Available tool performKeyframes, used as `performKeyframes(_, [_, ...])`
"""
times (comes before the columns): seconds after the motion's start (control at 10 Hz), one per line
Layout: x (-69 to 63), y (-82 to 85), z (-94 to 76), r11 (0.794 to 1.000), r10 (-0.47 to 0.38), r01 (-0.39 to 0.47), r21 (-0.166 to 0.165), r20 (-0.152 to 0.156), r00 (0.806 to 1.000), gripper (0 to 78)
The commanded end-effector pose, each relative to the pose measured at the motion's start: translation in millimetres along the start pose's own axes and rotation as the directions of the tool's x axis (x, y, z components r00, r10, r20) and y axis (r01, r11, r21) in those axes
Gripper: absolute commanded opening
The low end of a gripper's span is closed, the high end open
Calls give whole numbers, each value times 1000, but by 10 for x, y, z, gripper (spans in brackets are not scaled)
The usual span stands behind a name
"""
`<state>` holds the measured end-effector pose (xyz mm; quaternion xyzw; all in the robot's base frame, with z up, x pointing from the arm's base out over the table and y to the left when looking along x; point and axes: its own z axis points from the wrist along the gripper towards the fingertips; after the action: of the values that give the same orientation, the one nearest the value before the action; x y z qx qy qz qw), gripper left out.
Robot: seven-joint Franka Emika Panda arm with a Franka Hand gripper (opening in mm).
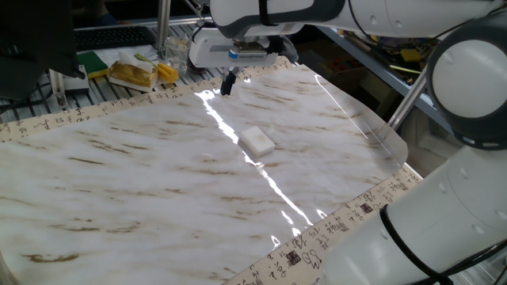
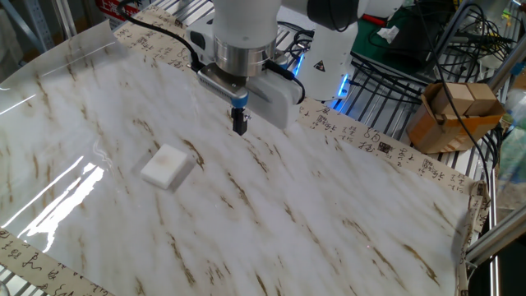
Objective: Clean the tabletop with a sponge
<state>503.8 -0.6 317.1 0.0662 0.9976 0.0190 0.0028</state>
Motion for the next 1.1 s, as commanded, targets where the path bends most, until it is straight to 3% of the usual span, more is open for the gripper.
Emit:
performKeyframes(0.1, [-6,0,-13,1000,3,-3,-6,2,1000,0])
performKeyframes(0.6, [-6,0,-13,1000,11,-11,12,8,1000,0])
performKeyframes(1.1, [-6,0,-13,993,120,-120,-4,-12,993,0])
